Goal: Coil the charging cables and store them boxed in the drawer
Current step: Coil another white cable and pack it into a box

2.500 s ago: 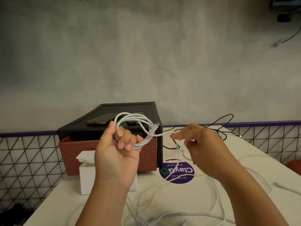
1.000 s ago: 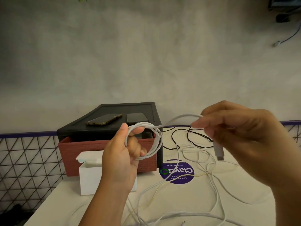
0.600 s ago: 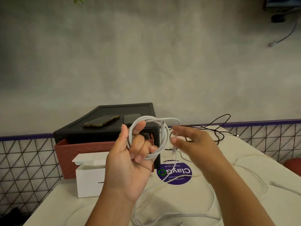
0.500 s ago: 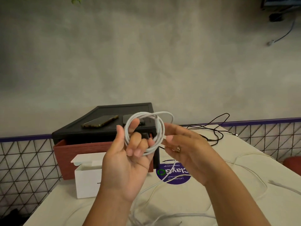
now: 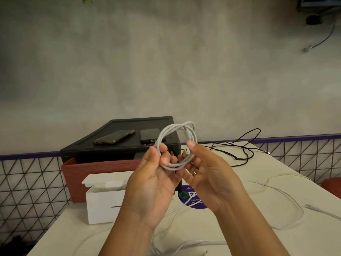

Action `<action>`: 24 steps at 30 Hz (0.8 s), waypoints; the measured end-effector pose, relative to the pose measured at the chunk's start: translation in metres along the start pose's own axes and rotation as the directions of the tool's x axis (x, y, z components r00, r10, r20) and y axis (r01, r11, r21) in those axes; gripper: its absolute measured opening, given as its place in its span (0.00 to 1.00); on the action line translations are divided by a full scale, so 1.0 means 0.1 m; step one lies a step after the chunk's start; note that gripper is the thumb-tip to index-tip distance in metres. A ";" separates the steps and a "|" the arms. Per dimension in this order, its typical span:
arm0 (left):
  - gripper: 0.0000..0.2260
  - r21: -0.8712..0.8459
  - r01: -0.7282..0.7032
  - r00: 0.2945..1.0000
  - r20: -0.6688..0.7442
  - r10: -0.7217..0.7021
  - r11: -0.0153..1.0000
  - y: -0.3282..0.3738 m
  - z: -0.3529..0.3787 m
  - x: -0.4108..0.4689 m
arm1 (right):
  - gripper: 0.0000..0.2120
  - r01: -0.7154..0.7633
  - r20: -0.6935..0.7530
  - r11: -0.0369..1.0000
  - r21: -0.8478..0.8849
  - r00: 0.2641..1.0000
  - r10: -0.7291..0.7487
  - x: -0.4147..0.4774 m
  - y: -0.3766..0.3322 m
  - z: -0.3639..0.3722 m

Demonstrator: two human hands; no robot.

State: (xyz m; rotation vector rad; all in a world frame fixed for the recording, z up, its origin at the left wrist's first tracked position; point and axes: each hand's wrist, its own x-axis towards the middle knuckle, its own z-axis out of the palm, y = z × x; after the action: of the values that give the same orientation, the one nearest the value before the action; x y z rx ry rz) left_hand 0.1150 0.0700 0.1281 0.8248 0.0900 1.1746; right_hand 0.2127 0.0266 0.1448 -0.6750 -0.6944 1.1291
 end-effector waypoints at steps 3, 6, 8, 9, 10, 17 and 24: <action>0.13 0.110 -0.033 0.999 0.014 0.032 0.993 -0.02 0.01 -0.01 | 0.07 -0.038 -0.055 0.999 -0.032 0.998 0.036 0.01 -0.01 -0.02; 0.15 0.234 -0.081 0.997 0.038 0.074 0.969 -0.04 0.02 -0.02 | 0.05 -0.041 -0.068 0.981 -0.188 0.997 0.028 0.02 -0.03 -0.06; 0.16 0.308 -0.120 0.993 0.037 0.114 0.944 -0.06 0.03 -0.03 | 0.06 -0.013 -0.073 0.934 -0.356 0.997 -0.014 0.03 -0.03 -0.06; 0.16 0.350 -0.148 0.989 0.044 0.142 0.925 -0.07 0.02 -0.03 | 0.07 -0.007 -0.082 0.904 -0.428 0.996 -0.031 0.03 -0.02 -0.07; 0.16 0.409 -0.180 0.983 0.057 0.172 0.895 -0.08 0.01 -0.03 | 0.07 -0.012 -0.088 0.876 -0.481 0.995 -0.035 0.04 -0.02 -0.07; 0.14 0.569 -0.306 0.938 0.041 0.345 0.764 -0.09 -0.06 0.01 | 0.08 -0.094 0.055 0.790 -0.606 0.986 0.159 0.02 -0.02 -0.09; 0.15 0.445 -0.357 0.881 -0.133 0.455 0.821 0.10 -0.05 0.04 | 0.18 -0.059 0.319 0.793 -0.606 0.895 0.310 -0.06 -0.16 -0.16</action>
State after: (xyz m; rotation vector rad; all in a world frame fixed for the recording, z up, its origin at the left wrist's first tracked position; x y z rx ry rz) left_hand 0.1066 0.0771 0.1316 1.1067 0.3804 1.6986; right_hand 0.2326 0.0138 0.1465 -1.0652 -1.3968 1.2621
